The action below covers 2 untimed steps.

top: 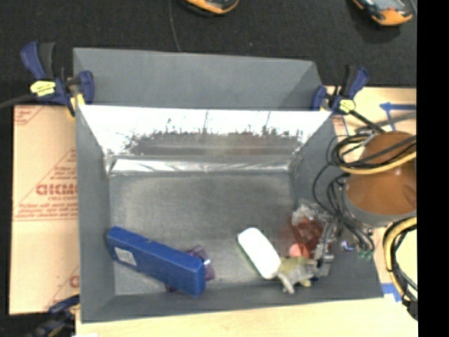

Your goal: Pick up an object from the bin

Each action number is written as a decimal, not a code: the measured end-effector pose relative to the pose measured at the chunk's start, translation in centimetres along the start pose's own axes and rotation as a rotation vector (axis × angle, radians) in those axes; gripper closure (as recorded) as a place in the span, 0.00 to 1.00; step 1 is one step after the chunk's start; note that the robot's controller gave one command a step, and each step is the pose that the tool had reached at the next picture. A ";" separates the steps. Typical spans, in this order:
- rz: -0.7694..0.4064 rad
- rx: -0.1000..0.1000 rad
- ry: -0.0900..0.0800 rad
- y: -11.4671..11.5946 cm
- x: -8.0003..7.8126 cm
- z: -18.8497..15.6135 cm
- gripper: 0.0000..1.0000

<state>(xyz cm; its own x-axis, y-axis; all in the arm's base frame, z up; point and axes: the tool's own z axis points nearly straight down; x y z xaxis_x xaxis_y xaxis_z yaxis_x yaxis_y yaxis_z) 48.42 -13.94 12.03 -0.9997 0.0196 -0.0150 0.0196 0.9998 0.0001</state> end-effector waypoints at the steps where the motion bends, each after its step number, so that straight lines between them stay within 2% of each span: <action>1: 0.121 -0.007 -0.008 0.2 -0.5 2.5 0.00; 2: 0.280 -0.013 0.008 0.0 -4.3 2.2 0.00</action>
Offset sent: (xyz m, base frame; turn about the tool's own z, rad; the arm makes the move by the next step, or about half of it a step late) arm 0.0675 -0.0083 -0.0176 0.3819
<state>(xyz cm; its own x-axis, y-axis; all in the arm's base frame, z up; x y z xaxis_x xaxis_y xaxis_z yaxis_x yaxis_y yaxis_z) 52.72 -14.04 9.86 -0.9555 0.2948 -0.0050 0.2947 0.9554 0.0160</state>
